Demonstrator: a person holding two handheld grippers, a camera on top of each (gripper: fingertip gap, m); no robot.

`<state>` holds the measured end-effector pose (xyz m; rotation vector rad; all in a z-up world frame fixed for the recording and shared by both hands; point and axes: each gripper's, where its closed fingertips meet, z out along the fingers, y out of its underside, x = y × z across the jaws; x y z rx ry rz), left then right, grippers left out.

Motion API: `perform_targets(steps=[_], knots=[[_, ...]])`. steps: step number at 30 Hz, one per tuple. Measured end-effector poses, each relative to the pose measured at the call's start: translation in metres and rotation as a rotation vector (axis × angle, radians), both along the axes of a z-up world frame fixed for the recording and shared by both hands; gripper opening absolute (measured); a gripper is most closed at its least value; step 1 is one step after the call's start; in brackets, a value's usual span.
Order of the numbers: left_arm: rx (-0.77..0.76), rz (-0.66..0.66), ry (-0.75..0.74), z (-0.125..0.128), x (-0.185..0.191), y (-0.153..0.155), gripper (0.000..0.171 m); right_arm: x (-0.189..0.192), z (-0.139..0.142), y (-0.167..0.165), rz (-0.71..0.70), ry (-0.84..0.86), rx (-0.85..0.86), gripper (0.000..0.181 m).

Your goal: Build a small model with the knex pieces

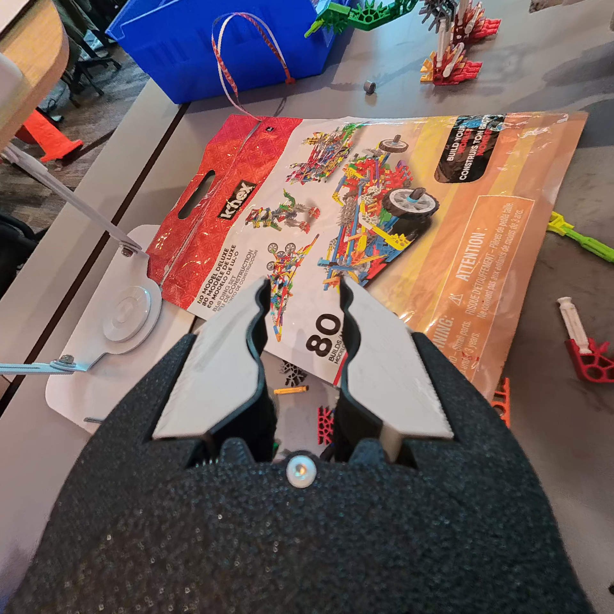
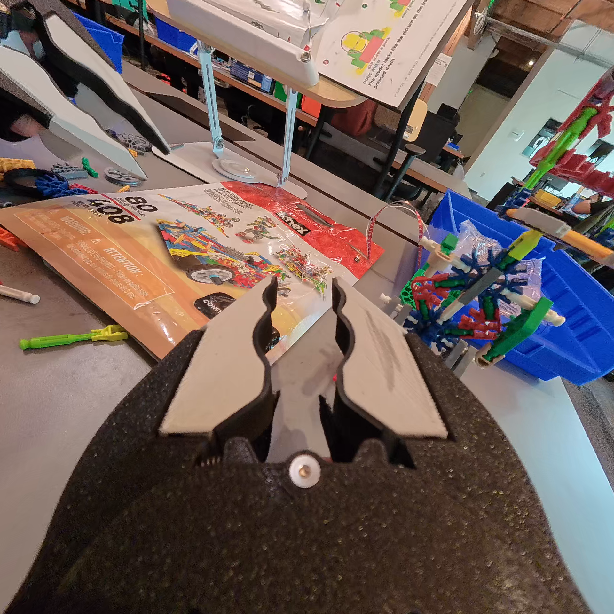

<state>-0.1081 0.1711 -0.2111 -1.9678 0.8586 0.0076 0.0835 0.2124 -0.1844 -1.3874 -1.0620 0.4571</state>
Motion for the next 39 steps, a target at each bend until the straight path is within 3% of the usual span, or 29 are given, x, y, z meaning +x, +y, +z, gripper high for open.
perform_targets(steps=[9, 31, 39], knots=[[-0.078, -0.030, 0.024, -0.021, 0.004, -0.002, 0.039, 0.001, 0.000, 0.002, -0.004, 0.009, -0.014, 0.031], [-0.106, -0.043, -0.024, -0.024, 0.006, -0.004, 0.039, -0.002, -0.004, 0.001, -0.007, -0.036, 0.020, 0.031], [-0.037, 0.000, -0.027, 0.002, -0.007, -0.003, 0.039, -0.004, -0.005, -0.002, 0.000, -0.057, 0.048, 0.032]])
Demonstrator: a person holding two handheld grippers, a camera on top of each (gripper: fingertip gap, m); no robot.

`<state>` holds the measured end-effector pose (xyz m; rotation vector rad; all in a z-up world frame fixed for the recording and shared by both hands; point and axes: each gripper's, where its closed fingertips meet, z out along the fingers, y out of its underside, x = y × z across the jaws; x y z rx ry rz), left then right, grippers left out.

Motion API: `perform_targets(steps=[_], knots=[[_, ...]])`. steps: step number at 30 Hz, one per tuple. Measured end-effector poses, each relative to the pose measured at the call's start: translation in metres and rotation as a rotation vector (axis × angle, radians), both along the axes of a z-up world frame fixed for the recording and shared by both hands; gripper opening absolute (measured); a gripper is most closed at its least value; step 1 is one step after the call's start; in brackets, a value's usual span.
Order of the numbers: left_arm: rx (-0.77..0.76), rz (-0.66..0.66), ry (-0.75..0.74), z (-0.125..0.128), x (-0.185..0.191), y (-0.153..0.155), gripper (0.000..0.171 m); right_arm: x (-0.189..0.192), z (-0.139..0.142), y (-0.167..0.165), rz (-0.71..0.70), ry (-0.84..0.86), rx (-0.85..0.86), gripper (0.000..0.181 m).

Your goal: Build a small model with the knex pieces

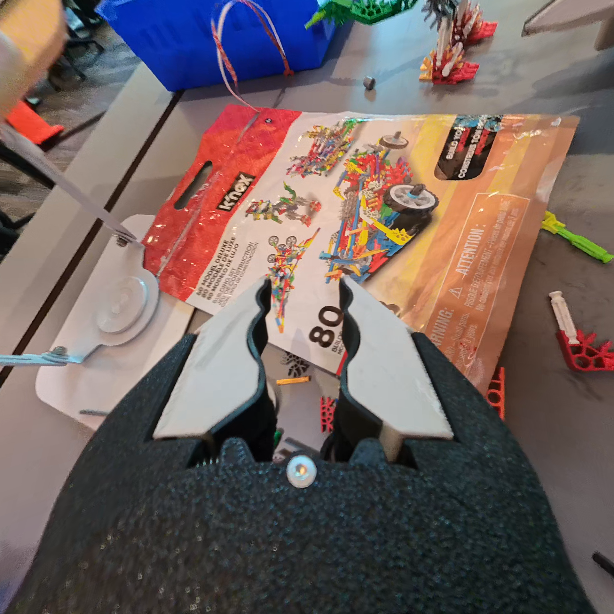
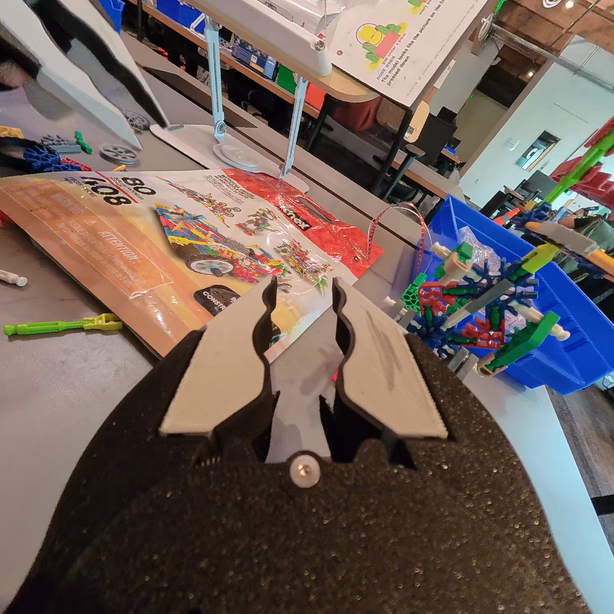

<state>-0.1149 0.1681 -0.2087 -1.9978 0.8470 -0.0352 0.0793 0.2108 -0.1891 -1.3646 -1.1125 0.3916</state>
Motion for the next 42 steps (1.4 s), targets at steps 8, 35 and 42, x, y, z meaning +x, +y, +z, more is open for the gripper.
perform_targets(steps=[8, 35, 42], knots=[[0.063, 0.014, 0.013, 0.043, -0.009, -0.037, 0.031, -0.002, -0.001, -0.005, 0.015, -0.018, 0.031, 0.032], [-0.296, 0.078, 0.022, -0.060, 0.008, -0.142, 0.005, -0.009, -0.008, -0.017, 0.059, -0.088, 0.092, 0.031], [-0.288, 0.051, 0.006, -0.060, 0.012, -0.139, 0.004, -0.010, -0.009, -0.017, 0.057, -0.100, 0.102, 0.031]])
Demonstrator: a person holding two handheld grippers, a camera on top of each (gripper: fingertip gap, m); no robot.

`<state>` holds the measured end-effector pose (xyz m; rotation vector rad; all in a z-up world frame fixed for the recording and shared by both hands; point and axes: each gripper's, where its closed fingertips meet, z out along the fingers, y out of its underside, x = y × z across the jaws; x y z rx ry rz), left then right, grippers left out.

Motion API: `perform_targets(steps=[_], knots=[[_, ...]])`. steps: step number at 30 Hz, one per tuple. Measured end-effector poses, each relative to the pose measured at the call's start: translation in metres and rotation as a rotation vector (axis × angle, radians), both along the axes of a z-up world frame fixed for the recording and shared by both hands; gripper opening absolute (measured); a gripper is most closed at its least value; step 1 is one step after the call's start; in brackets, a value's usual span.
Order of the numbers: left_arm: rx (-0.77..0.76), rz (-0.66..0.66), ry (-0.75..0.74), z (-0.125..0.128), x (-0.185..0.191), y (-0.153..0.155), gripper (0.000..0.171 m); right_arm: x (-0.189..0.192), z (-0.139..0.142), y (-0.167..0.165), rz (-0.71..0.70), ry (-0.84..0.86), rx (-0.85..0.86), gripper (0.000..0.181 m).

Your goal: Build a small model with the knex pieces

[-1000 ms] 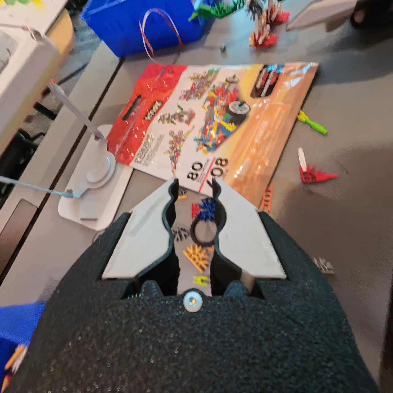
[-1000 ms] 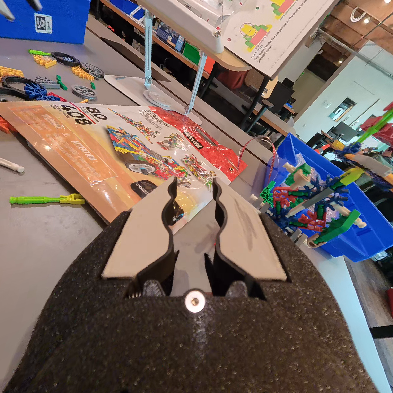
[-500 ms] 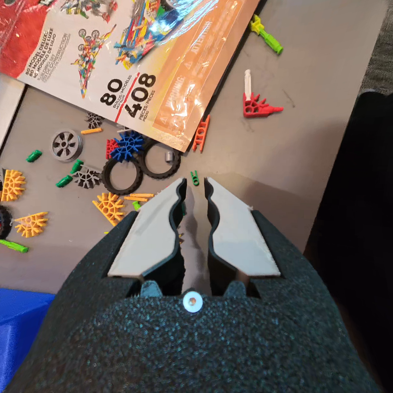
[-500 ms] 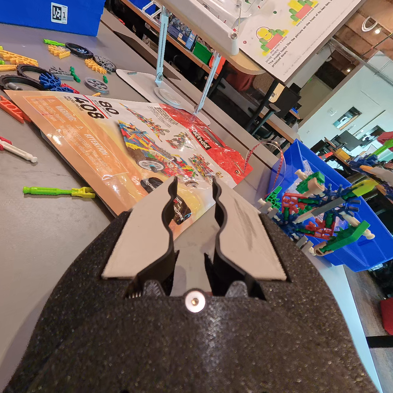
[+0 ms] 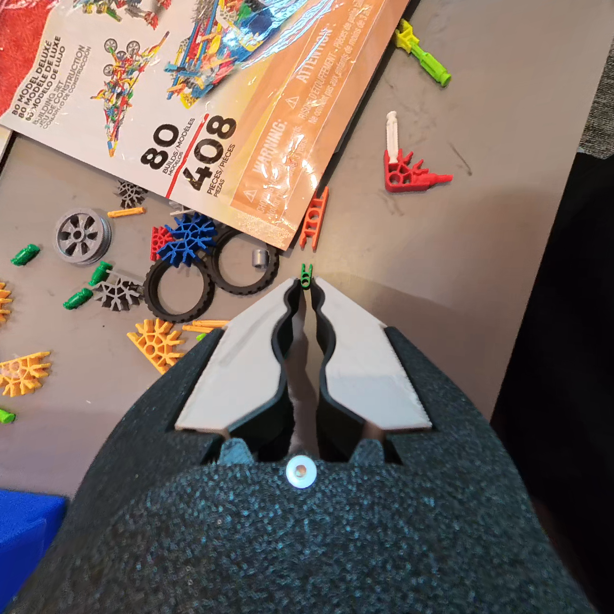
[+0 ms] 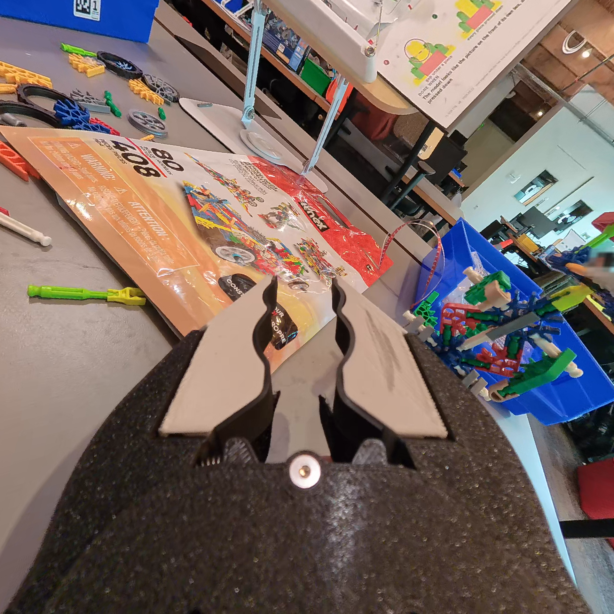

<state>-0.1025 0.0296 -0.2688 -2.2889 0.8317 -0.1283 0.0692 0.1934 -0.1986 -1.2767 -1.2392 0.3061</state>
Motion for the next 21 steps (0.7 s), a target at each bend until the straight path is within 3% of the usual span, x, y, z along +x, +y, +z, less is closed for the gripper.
perform_targets(steps=[15, 21], knots=[[0.073, 0.011, -0.123, 0.020, 0.004, 0.006, 0.004, -0.002, 0.005, -0.004, 0.015, 0.022, 0.000, 0.031], [0.077, 0.033, -0.267, 0.032, 0.006, -0.001, 0.004, -0.025, 0.030, -0.035, 0.120, 0.047, 0.019, 0.028]])
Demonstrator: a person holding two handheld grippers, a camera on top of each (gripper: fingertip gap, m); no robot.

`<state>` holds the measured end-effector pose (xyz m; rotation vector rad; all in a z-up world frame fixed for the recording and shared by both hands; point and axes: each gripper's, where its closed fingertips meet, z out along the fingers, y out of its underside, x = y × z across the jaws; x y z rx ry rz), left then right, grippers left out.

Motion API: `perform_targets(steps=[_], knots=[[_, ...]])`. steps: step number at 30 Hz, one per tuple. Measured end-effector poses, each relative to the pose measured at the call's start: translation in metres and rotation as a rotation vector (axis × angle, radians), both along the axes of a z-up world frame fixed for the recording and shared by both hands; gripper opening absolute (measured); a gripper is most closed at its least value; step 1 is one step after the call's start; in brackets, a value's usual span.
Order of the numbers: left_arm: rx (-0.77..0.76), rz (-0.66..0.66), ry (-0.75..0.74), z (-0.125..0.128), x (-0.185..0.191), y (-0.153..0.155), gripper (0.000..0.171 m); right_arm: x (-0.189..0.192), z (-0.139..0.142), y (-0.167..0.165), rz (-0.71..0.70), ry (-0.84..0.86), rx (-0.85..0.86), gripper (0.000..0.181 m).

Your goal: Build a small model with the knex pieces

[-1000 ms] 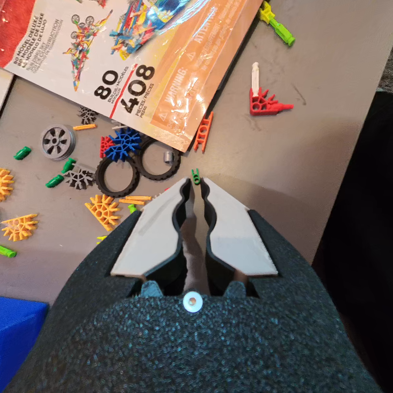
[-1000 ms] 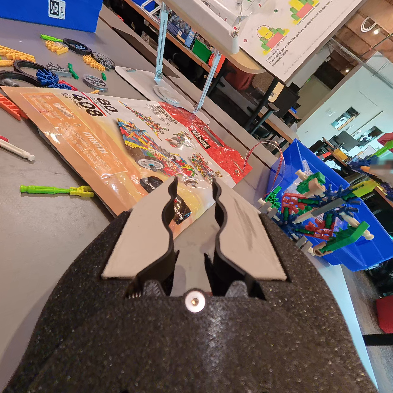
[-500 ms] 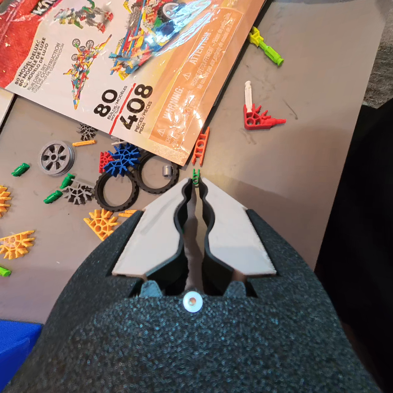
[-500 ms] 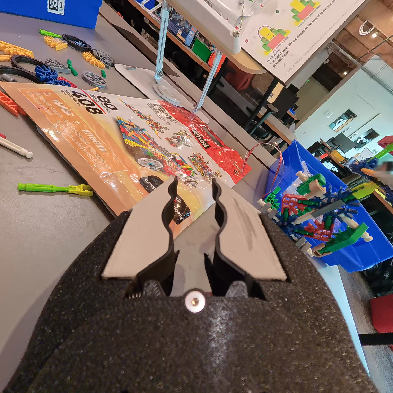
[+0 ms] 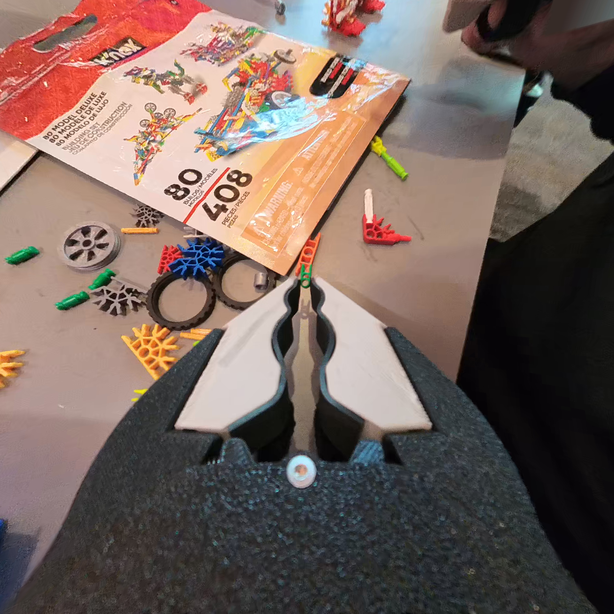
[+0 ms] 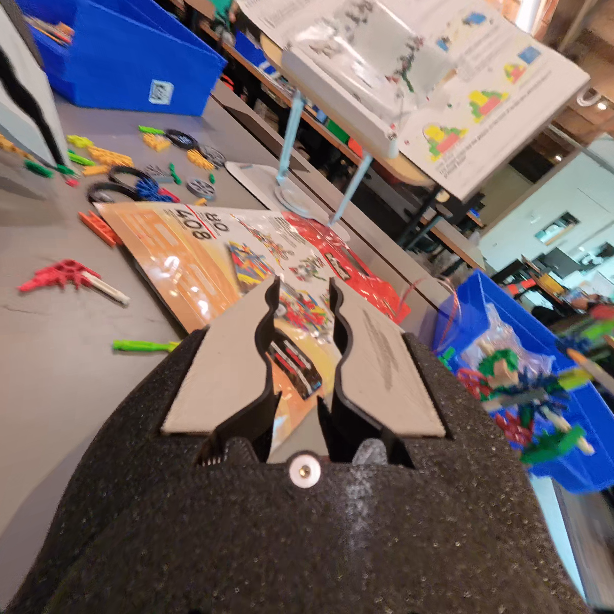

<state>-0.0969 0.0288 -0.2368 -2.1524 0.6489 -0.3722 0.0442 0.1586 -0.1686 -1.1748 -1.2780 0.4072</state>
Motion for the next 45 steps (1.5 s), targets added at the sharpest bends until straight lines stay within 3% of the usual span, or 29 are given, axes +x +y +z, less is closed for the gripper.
perform_targets(steps=[9, 14, 21, 31, 36, 45], knots=[[0.059, 0.067, -0.240, 0.024, -0.005, -0.011, 0.004, -0.079, 0.004, -0.091, 0.343, -0.041, -0.083, 0.024], [0.109, 0.126, -0.440, 0.046, -0.008, -0.016, 0.004, -0.120, -0.001, -0.129, 0.403, -0.061, -0.054, 0.025], [0.134, 0.140, -0.527, 0.055, -0.002, -0.032, 0.004, -0.139, -0.008, -0.170, 0.494, -0.074, -0.182, 0.024], [0.153, 0.292, -0.870, 0.067, 0.002, -0.036, 0.003, -0.140, -0.008, -0.177, 0.401, -0.030, -0.111, 0.018], [0.175, 0.356, -0.965, 0.071, 0.002, -0.036, 0.003, -0.141, -0.001, -0.173, 0.339, 0.009, -0.110, 0.010], [0.151, 0.374, -1.188, 0.074, 0.008, -0.037, 0.003, -0.142, 0.000, -0.169, 0.297, 0.033, -0.108, 0.006]])
